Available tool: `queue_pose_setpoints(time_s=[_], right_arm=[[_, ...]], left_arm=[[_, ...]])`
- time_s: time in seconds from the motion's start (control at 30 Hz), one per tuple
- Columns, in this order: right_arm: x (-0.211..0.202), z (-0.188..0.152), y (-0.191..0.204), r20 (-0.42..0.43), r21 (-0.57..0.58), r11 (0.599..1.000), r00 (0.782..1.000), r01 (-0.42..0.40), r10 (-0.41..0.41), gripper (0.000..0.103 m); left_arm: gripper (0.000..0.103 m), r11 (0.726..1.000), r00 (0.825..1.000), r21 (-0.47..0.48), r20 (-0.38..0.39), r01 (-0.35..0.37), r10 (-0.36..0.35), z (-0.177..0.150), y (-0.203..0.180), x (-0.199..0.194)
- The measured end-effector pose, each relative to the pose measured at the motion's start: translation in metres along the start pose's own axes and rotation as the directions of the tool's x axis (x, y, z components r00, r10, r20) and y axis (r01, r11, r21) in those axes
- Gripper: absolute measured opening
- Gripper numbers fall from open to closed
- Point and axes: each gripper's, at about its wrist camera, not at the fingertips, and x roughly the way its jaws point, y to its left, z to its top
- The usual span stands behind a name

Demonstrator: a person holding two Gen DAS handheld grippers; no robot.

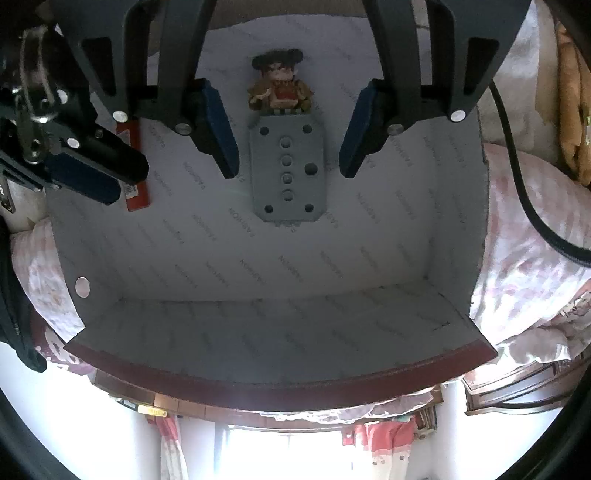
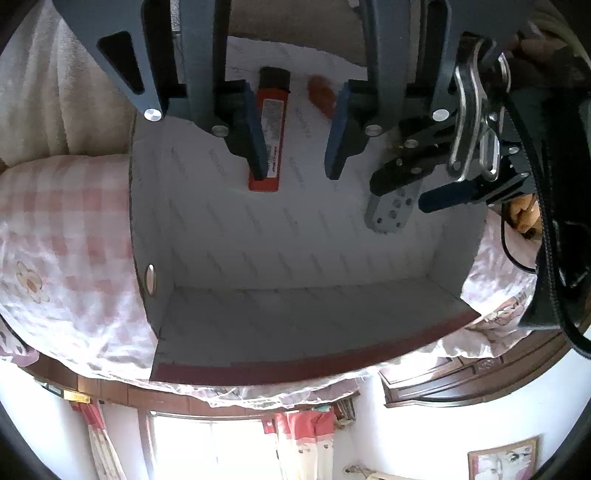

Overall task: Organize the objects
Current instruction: 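Open left tool to release the plate while right tool releases the red toy, then withdraw both tools from the box toward the remaining objects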

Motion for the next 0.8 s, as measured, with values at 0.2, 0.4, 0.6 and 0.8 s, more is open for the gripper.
queue_pose_setpoints(time_s=[0.2,0.4,0.6,0.8], right_arm=[[-0.006,-0.002,0.003,0.003,-0.008,1.0,1.0,-0.008,0.008,0.036],[-0.021,0.001,0.008,0.014,-0.01,1.0,1.0,-0.016,0.016,0.036],[-0.042,-0.003,0.019,0.026,-0.029,0.999,0.999,-0.019,0.019,0.037],[-0.062,-0.016,0.025,0.026,-0.024,1.0,1.0,-0.018,0.018,0.037]], left_arm=[[0.058,1.0,1.0,0.002,-0.009,-0.013,0.013,-0.002,0.0,-0.007],[0.057,1.0,1.0,-0.01,-0.006,-0.02,0.02,-0.004,0.005,-0.024],[0.058,1.0,1.0,-0.022,0.007,-0.012,0.012,-0.01,0.009,-0.049],[0.058,1.0,1.0,-0.024,0.021,-0.008,0.009,-0.02,0.009,-0.075]])
